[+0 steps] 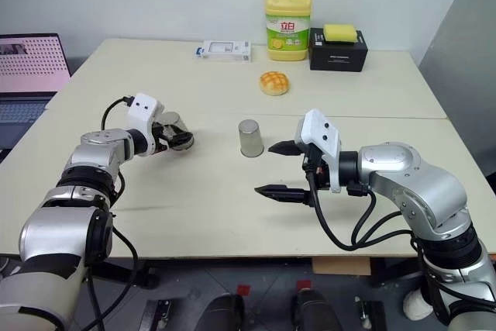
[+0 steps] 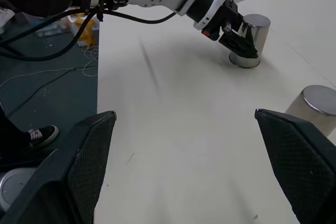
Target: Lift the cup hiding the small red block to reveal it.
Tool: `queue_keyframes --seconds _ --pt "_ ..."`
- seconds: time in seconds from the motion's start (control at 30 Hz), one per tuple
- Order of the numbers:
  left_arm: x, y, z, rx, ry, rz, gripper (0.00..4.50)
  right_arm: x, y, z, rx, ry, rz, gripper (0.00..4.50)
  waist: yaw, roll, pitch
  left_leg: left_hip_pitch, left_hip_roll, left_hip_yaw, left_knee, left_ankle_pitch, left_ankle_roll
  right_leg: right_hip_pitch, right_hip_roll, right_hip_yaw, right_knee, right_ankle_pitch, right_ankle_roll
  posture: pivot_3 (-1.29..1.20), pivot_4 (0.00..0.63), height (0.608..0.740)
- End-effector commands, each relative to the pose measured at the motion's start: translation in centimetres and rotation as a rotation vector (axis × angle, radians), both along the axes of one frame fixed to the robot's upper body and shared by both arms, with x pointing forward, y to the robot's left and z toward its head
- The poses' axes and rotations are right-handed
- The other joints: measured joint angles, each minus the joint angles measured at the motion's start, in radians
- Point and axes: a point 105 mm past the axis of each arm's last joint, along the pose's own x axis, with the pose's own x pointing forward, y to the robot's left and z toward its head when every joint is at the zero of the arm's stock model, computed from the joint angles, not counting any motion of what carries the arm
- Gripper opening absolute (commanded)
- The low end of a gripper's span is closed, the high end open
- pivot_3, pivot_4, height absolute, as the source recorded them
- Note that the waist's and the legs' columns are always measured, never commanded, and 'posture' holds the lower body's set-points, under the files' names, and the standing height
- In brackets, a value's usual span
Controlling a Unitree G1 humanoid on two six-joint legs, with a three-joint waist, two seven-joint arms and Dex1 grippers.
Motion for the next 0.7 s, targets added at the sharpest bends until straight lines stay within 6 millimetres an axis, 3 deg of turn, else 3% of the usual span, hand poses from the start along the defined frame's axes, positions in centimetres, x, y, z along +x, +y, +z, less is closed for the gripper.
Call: queue_keyframes --seconds 0.03,0.23,0.5,0.7 --pt "0.5 -0.1 2.0 -0.001 -0.064 -0.005 2.79 -0.5 0.3 0.9 0.014 -0.04 0.018 4.5 0.0 0.0 0.0 0.0 0.0 0.0 0.0 0.0 0.0 0.0 0.0 0.0 0.0 0.0 0.0 0.0 0.15 0.74" --pt "0.4 0.3 3.2 -0.02 -0.103 -0.015 2.79 -0.4 0.3 0.8 0.016 -0.036 0.015 4.5 0.0 0.0 0.0 0.0 0.0 0.0 0.002 0.0 0.0 0.0 0.0 0.001 0.0 0.001 0.002 0.0 0.15 0.74" --pt "-0.9 0.9 7.5 -0.059 -0.25 -0.055 2.79 -0.6 0.2 0.8 0.021 -0.035 0.015 4.5 -0.002 0.0 0.0 -0.001 0.001 0.0 0.002 0.0 0.0 0.0 0.0 0.001 0.0 0.001 0.002 0.0 0.15 0.74" --pt "-2.3 4.5 7.3 -0.036 -0.281 0.128 2.79 -0.4 0.2 0.8 0.026 -0.032 0.014 4.5 -0.002 0.0 0.0 0.0 0.002 0.0 0.002 0.0 0.0 0.0 -0.001 0.003 0.001 0.001 0.002 0.0 0.15 0.74"
